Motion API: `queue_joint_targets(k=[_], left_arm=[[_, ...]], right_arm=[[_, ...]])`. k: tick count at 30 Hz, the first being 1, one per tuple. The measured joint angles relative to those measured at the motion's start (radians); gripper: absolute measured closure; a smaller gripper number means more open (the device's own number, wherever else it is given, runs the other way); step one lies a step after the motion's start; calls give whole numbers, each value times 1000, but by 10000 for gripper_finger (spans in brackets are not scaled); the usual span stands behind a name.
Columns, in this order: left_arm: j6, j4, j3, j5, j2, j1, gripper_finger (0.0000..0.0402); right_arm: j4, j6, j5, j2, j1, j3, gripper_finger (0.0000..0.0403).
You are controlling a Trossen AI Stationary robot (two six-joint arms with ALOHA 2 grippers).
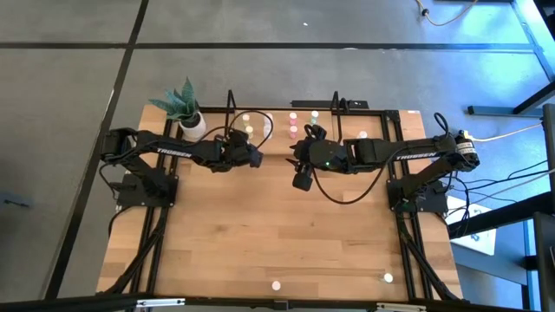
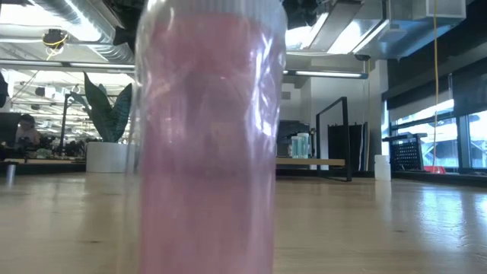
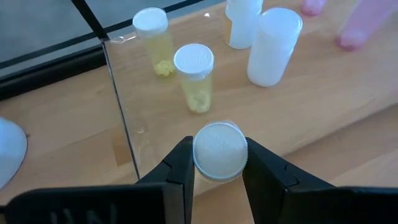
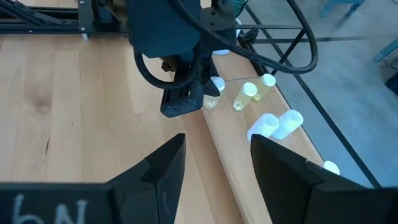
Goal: Pick and place medicine bottles onto shelf by color
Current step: Put the yellow pill bottle on the shelf aligned with the other yellow pill bottles, then adjust the yellow pill bottle on the shelf
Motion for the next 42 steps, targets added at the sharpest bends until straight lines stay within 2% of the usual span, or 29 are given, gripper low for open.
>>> queue_joint_targets(k=[14,29,42], left_arm=[[34,0,0,15,6,6,307],[36,0,0,15,6,20,260],[34,0,0,15,6,24,199]], right_arm=[[0,0,0,0,0,0,219],[0,0,0,0,0,0,219],[0,0,0,0,0,0,219]])
